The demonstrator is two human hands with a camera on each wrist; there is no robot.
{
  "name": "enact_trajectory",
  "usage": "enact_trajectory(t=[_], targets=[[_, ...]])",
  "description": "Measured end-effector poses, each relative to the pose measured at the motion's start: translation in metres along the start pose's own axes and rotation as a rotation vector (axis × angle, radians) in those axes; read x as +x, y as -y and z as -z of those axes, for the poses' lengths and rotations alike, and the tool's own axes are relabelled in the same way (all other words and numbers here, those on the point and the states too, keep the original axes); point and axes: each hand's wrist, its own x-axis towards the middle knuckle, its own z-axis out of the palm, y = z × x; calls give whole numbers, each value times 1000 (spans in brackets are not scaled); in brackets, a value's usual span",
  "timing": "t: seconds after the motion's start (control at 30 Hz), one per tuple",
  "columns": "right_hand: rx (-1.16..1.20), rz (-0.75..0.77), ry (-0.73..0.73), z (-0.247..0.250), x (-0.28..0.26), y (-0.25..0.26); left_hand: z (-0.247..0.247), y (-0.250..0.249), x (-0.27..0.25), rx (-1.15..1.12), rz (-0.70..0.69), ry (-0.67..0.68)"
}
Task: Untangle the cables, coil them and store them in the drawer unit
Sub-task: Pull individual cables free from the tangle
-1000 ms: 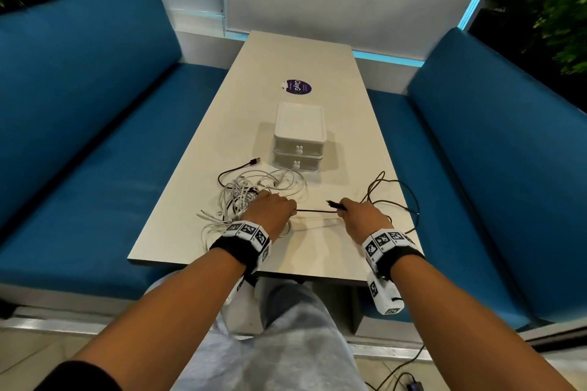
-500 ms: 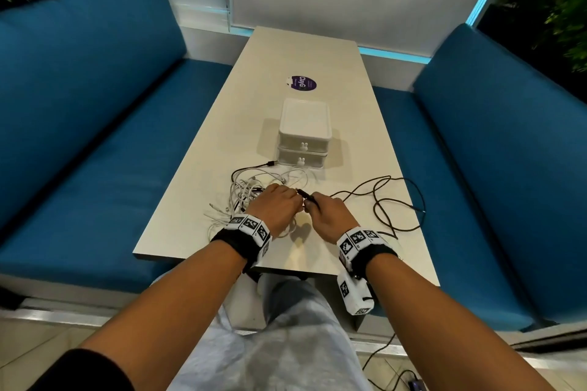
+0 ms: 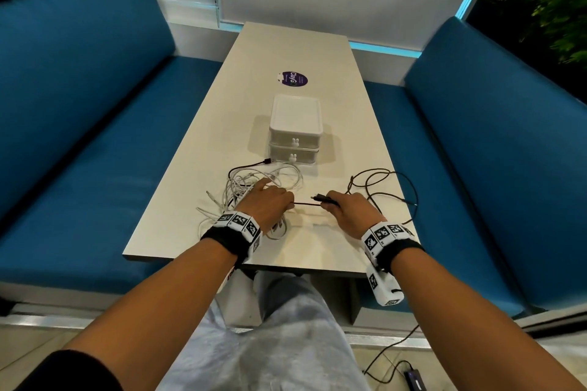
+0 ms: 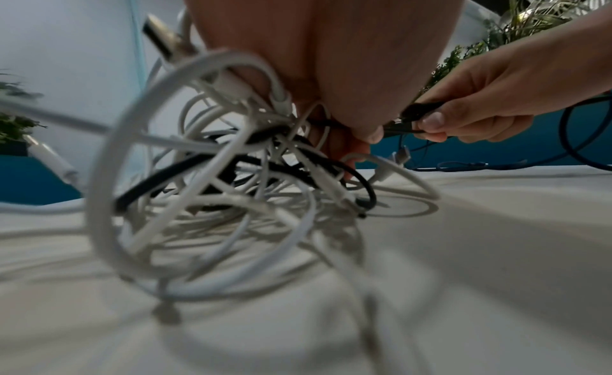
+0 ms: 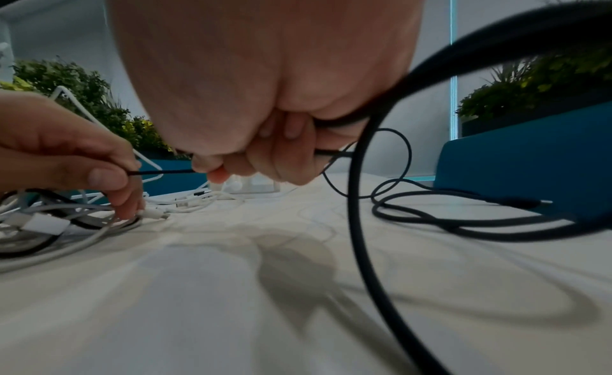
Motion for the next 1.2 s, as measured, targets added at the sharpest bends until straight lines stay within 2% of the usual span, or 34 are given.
enact_trajectory(t=[0.17,0.3,0.4,0.47,0.53,0.67,0.8,1.0,1.2], targets=[[-7,-77,-26,5,-4,-24,2,12,-10,31,40,-101],[-36,-157,-22,2,2,-26,4,4,-12,79,56,-65],[-73,-237,-114,-3,8,-11,6,-3,-5,75,82,-4],[-84,-211,-167,-5,9,3,9,-5,-3,66,97,18],[-48,-121,-168,-10,10,21,11,-7,-2,53,106,23],[54,21,-17,-28,15,51,9,-8,-2,9,148,-18],[125,14,5,-30,17,52,6,-2,-10,-12,120,-98],[22,-2,9,-16,18,34,0,11,-14,-49,69,-71],[-3,-38,37,-11,17,29,-4,7,-16,2,84,-80]])
